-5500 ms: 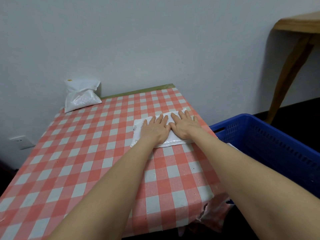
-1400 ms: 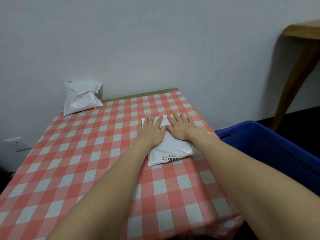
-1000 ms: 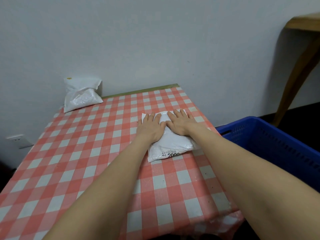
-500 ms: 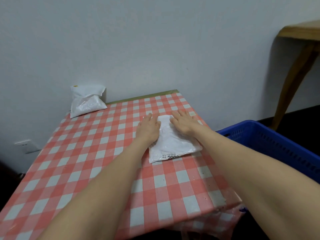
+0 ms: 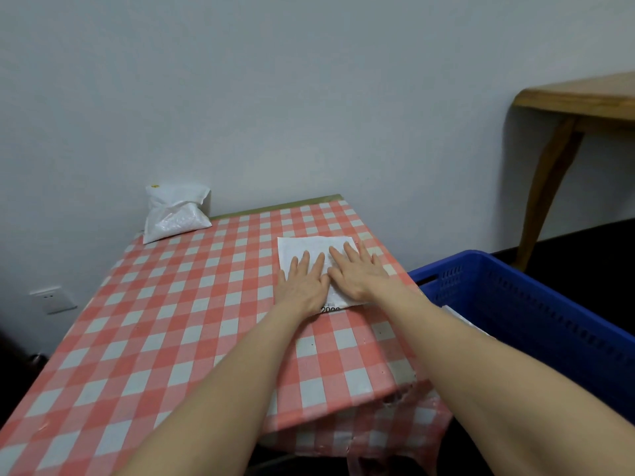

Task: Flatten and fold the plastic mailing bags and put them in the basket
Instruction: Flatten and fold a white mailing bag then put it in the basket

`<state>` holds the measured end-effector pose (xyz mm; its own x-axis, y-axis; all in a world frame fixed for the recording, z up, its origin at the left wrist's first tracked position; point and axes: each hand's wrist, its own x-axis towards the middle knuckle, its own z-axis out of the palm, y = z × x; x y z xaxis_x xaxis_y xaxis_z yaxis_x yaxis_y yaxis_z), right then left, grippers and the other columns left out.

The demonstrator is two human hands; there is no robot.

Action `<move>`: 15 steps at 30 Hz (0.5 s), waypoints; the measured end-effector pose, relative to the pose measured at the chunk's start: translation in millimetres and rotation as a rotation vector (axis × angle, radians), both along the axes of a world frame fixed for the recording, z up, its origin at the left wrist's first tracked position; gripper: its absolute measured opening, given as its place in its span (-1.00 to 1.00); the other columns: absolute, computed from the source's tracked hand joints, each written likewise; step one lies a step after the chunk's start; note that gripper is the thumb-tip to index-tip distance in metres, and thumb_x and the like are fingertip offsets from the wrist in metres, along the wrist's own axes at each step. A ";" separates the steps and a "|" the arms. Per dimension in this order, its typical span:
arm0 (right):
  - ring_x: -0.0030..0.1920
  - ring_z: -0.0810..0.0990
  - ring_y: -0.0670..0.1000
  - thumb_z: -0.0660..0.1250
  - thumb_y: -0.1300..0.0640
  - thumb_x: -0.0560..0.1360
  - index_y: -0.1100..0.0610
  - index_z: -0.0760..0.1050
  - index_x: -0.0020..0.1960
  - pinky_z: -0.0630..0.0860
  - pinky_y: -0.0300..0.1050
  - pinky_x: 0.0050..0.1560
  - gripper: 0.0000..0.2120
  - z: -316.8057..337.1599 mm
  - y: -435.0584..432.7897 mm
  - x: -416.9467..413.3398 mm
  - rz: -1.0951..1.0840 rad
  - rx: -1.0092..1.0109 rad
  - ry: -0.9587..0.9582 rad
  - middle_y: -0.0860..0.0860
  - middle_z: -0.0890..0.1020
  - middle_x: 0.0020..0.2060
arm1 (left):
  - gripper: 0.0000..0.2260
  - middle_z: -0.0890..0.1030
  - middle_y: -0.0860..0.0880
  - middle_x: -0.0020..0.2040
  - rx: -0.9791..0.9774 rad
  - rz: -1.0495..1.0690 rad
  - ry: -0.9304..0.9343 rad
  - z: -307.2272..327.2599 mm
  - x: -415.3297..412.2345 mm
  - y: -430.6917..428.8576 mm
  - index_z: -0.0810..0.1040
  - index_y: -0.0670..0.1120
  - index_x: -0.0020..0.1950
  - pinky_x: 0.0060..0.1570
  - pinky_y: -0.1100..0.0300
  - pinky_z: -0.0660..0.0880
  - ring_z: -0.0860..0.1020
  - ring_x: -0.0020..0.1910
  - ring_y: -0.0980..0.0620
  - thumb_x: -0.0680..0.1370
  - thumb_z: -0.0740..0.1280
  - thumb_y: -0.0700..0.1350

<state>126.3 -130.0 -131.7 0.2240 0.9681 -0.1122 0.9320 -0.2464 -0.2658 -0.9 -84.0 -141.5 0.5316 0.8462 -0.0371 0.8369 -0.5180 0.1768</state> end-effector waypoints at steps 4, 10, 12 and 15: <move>0.54 -0.30 0.14 -0.17 -0.09 0.65 -0.07 -0.22 0.58 -0.23 0.15 0.51 -0.47 -9.4 -2.0 -2.2 -0.013 -0.022 0.012 0.05 -0.20 0.56 | -0.53 -0.19 -0.01 0.57 0.023 -0.003 0.031 -6.7 0.1 -0.6 -0.18 0.09 0.56 0.50 -0.08 -0.15 -0.18 0.55 -0.03 0.66 -0.17 0.07; 0.54 -0.29 0.14 -0.17 -0.12 0.64 -0.10 -0.22 0.57 -0.23 0.13 0.52 -0.47 -16.2 -1.0 -1.4 -0.026 -0.014 -0.019 0.03 -0.19 0.57 | -0.52 -0.17 -0.02 0.58 0.052 -0.005 0.018 -12.0 0.5 -0.2 -0.16 0.08 0.57 0.50 -0.09 -0.13 -0.17 0.55 -0.04 0.65 -0.16 0.08; 0.54 -0.29 0.14 -0.17 -0.13 0.64 -0.10 -0.22 0.57 -0.22 0.13 0.52 -0.47 -17.6 -1.7 -1.6 -0.028 -0.012 -0.023 0.03 -0.19 0.57 | -0.52 -0.16 -0.02 0.58 0.055 -0.005 0.022 -12.5 0.5 -0.5 -0.16 0.08 0.57 0.50 -0.08 -0.13 -0.17 0.55 -0.04 0.65 -0.16 0.08; 0.54 -0.28 0.14 -0.18 -0.14 0.64 -0.10 -0.23 0.57 -0.22 0.13 0.52 -0.47 -18.2 -1.7 -1.7 -0.029 -0.011 -0.036 0.03 -0.19 0.57 | -0.52 -0.17 -0.02 0.58 0.047 -0.007 0.026 -12.4 0.8 -1.3 -0.16 0.08 0.57 0.51 -0.08 -0.15 -0.18 0.55 -0.03 0.65 -0.16 0.08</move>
<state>124.6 -131.8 -149.8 0.2559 0.9600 -0.1138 0.9335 -0.2760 -0.2291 -0.1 -85.3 -153.9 0.5365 0.8438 -0.0115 0.8375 -0.5306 0.1307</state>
